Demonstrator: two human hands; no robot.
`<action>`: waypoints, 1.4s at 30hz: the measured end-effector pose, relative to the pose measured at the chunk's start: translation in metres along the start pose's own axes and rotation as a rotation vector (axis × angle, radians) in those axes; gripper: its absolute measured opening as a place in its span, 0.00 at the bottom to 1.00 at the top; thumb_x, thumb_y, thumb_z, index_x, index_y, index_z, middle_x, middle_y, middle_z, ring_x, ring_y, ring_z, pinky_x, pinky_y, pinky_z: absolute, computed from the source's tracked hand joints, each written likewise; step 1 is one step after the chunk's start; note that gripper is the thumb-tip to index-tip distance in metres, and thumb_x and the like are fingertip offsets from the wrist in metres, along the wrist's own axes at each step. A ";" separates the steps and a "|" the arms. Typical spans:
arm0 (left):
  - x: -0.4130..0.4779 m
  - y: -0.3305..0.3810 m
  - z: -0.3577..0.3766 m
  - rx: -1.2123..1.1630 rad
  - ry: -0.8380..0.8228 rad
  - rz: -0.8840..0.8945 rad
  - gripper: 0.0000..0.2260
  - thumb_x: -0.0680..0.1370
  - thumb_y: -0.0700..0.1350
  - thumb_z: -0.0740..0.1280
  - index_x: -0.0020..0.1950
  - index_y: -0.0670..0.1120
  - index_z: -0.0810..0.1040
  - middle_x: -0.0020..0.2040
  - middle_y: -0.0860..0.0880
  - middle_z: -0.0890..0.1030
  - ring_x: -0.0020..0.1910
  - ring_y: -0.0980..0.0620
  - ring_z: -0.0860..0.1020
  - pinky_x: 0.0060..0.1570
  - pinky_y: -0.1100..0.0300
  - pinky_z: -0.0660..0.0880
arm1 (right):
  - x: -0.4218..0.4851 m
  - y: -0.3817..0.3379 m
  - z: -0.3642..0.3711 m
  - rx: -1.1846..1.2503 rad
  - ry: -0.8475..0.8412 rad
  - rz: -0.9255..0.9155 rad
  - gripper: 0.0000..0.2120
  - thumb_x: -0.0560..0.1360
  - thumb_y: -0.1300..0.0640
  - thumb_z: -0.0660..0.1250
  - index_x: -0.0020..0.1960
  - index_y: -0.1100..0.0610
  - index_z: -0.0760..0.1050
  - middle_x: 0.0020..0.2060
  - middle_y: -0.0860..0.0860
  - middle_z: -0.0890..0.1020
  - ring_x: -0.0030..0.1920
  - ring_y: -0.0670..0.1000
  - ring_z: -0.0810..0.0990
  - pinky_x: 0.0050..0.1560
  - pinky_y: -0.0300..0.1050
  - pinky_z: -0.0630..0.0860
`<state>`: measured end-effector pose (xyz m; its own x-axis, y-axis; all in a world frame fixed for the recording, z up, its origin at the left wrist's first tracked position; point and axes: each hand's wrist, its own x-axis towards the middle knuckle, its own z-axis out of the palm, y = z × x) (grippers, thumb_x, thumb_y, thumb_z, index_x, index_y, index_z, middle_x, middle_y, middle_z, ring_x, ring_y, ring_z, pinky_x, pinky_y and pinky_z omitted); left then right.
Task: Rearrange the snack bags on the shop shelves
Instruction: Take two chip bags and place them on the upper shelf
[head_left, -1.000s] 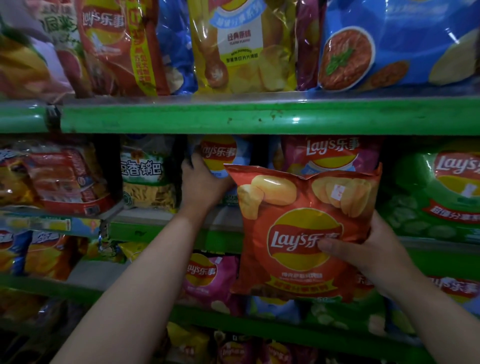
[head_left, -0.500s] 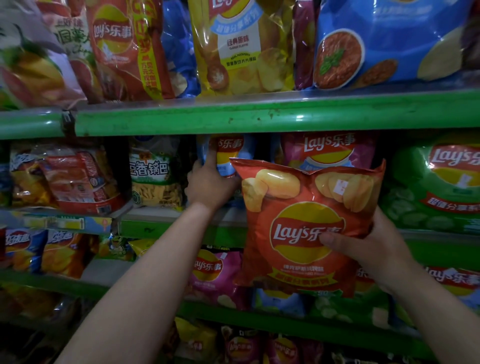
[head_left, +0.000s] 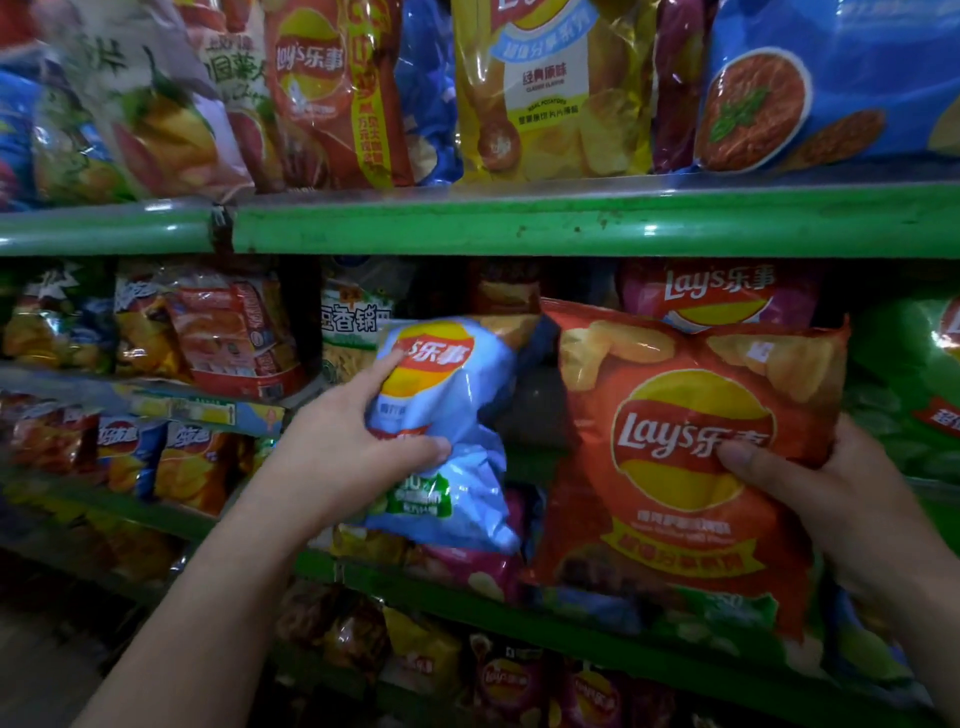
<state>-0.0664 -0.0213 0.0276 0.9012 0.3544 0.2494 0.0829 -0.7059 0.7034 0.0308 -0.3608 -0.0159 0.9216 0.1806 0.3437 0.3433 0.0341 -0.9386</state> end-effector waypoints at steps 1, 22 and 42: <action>-0.010 -0.010 -0.006 -0.020 -0.013 -0.020 0.44 0.60 0.64 0.76 0.72 0.71 0.59 0.58 0.60 0.78 0.51 0.57 0.79 0.49 0.56 0.77 | 0.000 -0.004 0.005 -0.060 0.028 -0.020 0.28 0.54 0.43 0.79 0.54 0.40 0.78 0.47 0.41 0.86 0.44 0.45 0.86 0.45 0.50 0.80; -0.024 -0.085 -0.045 -0.286 0.335 0.103 0.39 0.60 0.66 0.74 0.67 0.76 0.61 0.62 0.66 0.74 0.55 0.64 0.78 0.46 0.66 0.77 | 0.132 -0.014 0.200 0.046 0.089 -0.009 0.26 0.59 0.51 0.83 0.52 0.46 0.74 0.46 0.43 0.82 0.44 0.44 0.83 0.32 0.37 0.80; -0.018 -0.022 0.059 -0.191 0.442 0.372 0.40 0.66 0.69 0.68 0.75 0.63 0.57 0.66 0.49 0.70 0.63 0.47 0.72 0.55 0.47 0.77 | 0.031 -0.020 0.146 0.131 -0.157 -0.155 0.31 0.70 0.32 0.67 0.69 0.41 0.69 0.64 0.41 0.79 0.64 0.44 0.77 0.61 0.49 0.76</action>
<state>-0.0590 -0.0481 -0.0320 0.5897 0.3552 0.7253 -0.3180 -0.7234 0.6128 0.0259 -0.2124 0.0091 0.8169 0.3136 0.4840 0.4421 0.1984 -0.8747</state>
